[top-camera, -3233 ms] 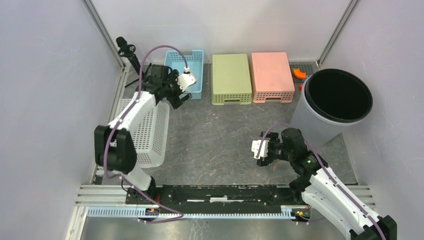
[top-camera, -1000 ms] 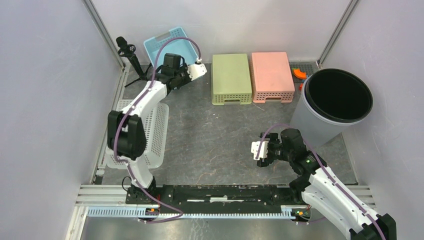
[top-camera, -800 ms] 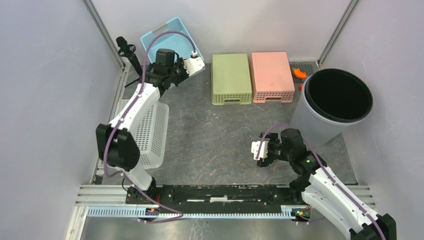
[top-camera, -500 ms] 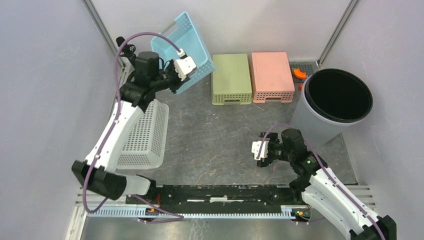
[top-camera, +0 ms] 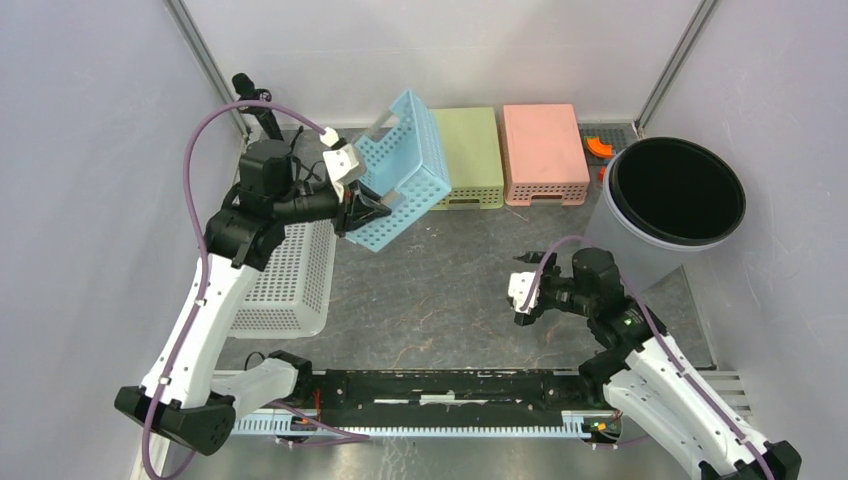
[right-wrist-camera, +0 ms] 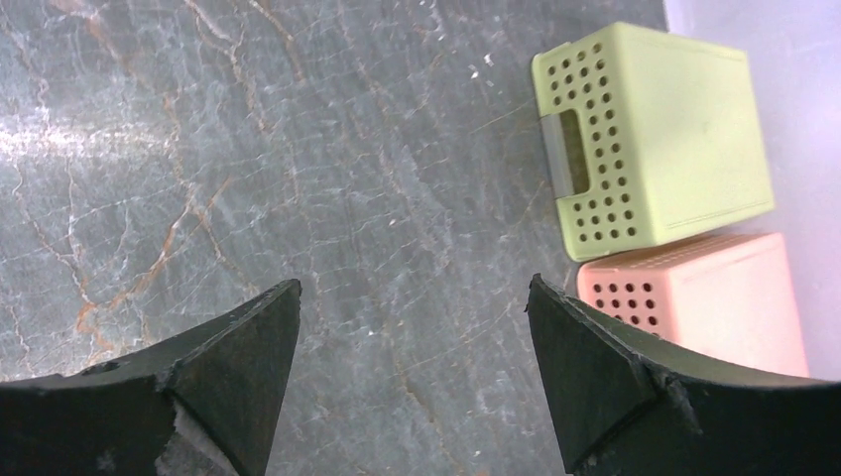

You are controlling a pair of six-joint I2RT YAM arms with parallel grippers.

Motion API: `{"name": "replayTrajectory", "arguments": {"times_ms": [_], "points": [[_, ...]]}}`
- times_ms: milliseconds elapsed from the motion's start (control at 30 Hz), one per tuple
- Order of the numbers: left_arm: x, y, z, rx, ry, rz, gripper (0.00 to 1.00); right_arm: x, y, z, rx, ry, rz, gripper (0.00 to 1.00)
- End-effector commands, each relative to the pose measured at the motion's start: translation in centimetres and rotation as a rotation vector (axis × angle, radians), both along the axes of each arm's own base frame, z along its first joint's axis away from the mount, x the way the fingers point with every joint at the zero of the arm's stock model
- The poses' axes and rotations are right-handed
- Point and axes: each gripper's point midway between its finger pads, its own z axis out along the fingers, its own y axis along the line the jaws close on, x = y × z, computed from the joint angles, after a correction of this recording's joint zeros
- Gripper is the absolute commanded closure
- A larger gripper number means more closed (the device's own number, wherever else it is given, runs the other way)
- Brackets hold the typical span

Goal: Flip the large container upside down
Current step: Turn the container upside down at the center of the board.

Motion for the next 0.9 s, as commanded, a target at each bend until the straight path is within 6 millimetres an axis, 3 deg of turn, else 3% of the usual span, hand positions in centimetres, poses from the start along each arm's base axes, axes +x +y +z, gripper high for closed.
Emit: {"name": "replayTrajectory", "arguments": {"times_ms": [0,100,233,400,700,867], "points": [[-4.4,-1.3,1.3,-0.117,0.102,-0.151,0.98,0.1,0.4,4.5,0.054,-0.077,0.012,0.1],[-6.3,-1.4,-0.1,-0.1,0.157,-0.236,0.98,-0.1,0.2,7.1,0.063,-0.126,0.022,0.1],[-8.5,-1.3,-1.6,-0.085,0.218,-0.33,0.98,-2.0,0.5,11.8,0.073,-0.176,0.115,0.09],[-11.6,-1.5,-1.0,-0.157,0.28,-0.462,0.98,-2.7,0.9,16.0,0.088,-0.23,0.169,0.07],[-15.4,-1.2,-0.1,-0.302,0.509,-0.686,0.98,-2.6,2.9,19.2,0.154,-0.18,0.244,0.05],[-15.2,-1.3,-1.4,-0.319,0.669,-0.678,0.98,-2.0,3.6,19.3,0.199,-0.134,0.233,0.05]]}}
